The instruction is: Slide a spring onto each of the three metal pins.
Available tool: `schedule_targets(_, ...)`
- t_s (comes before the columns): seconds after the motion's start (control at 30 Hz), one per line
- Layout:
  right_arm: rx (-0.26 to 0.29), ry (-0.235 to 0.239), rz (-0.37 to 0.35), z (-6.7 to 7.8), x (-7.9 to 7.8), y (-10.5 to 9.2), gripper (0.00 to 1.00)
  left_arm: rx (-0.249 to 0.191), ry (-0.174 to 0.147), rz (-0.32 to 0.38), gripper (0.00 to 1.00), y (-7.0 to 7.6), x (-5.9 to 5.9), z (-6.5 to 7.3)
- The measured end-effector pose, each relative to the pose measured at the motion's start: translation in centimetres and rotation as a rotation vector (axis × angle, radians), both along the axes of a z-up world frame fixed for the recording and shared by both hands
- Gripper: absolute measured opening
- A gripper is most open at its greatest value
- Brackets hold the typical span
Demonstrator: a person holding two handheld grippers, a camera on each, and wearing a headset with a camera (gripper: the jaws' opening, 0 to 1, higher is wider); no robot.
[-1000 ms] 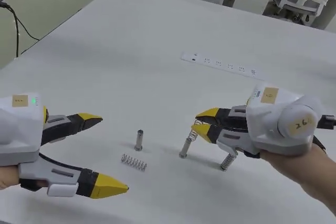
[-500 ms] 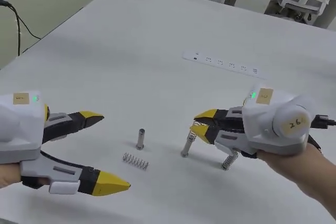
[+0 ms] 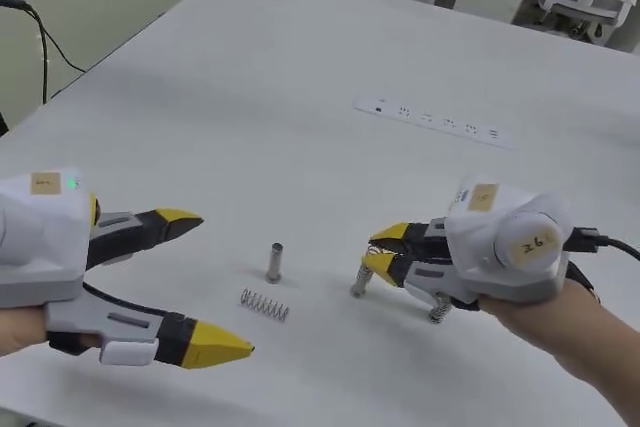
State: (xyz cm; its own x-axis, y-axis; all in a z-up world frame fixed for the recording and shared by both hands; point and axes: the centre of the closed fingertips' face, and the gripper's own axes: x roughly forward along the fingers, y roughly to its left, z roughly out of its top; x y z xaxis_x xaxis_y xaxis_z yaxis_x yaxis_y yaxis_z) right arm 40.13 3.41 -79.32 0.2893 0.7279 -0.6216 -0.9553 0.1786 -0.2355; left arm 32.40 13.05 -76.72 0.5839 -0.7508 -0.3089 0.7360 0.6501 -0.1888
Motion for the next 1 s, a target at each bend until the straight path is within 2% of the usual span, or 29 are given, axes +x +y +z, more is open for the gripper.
schedule_targets(0.33,-0.03,0.031,-0.01,-1.7,0.0,-0.1,0.08,-0.001,0.0,0.005,0.96,0.4,-0.1,0.1)
schedule_targets(0.57,-0.049,0.047,-0.007,-2.3,-0.3,-0.1,0.08,0.0,0.0,0.007,0.95,0.6,-0.1,0.2)
schedule_targets(1.0,-0.016,0.064,-0.025,-2.0,-0.4,0.0,0.09,0.0,0.008,-0.008,0.94,0.5,-0.2,0.4)
